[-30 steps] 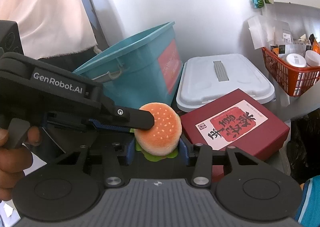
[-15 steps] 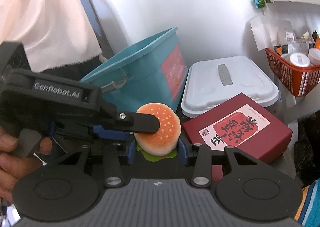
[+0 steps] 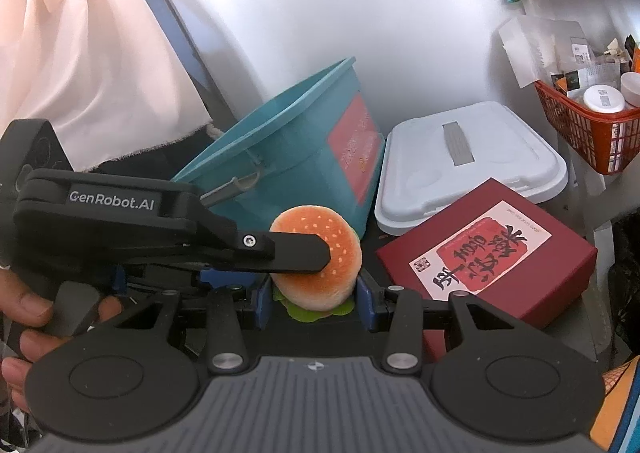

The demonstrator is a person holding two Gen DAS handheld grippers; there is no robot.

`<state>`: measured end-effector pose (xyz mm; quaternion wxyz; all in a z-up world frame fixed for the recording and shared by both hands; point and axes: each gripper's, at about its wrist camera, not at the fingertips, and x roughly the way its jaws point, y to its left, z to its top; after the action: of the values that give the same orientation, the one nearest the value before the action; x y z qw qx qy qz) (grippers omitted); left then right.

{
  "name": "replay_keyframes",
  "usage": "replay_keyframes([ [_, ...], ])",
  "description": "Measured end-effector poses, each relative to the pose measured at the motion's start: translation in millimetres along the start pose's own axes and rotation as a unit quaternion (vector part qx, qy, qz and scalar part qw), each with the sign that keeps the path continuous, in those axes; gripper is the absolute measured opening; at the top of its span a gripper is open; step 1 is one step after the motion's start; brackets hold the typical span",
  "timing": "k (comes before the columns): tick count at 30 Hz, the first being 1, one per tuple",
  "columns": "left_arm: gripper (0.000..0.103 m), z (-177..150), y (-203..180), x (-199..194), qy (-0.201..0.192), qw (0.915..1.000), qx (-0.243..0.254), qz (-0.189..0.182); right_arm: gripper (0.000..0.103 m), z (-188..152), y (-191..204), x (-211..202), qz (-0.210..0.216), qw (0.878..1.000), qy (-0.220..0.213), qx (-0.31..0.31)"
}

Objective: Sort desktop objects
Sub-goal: 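Close the left tool fingers on the hamburger toy's sides, then lift the hamburger toy with the left tool off the table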

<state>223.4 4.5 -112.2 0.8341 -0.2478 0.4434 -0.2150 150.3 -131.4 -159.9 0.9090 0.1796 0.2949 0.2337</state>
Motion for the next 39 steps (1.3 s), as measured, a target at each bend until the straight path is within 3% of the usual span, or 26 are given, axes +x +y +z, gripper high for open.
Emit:
replay_keyframes([
  [8, 0.041, 0, 5, -4, -0.003, 1.0, -0.007, -0.002, 0.046, -1, 2, 0, 0.002, 1.0, 0.002, -0.008],
  [18, 0.028, 0, 1, -5, -0.009, 0.9998, 0.009, 0.015, 0.048, 0, 6, -1, 0.0, 1.0, 0.002, -0.017],
  [34, 0.025, 5, 6, -8, -0.022, 0.9993, 0.004, 0.031, 0.075, -3, 9, 1, -0.038, 0.999, 0.017, -0.033],
  [39, 0.025, 4, 4, -7, -0.021, 0.9989, 0.01, 0.041, 0.078, -1, 9, 1, -0.04, 0.999, 0.019, -0.026],
])
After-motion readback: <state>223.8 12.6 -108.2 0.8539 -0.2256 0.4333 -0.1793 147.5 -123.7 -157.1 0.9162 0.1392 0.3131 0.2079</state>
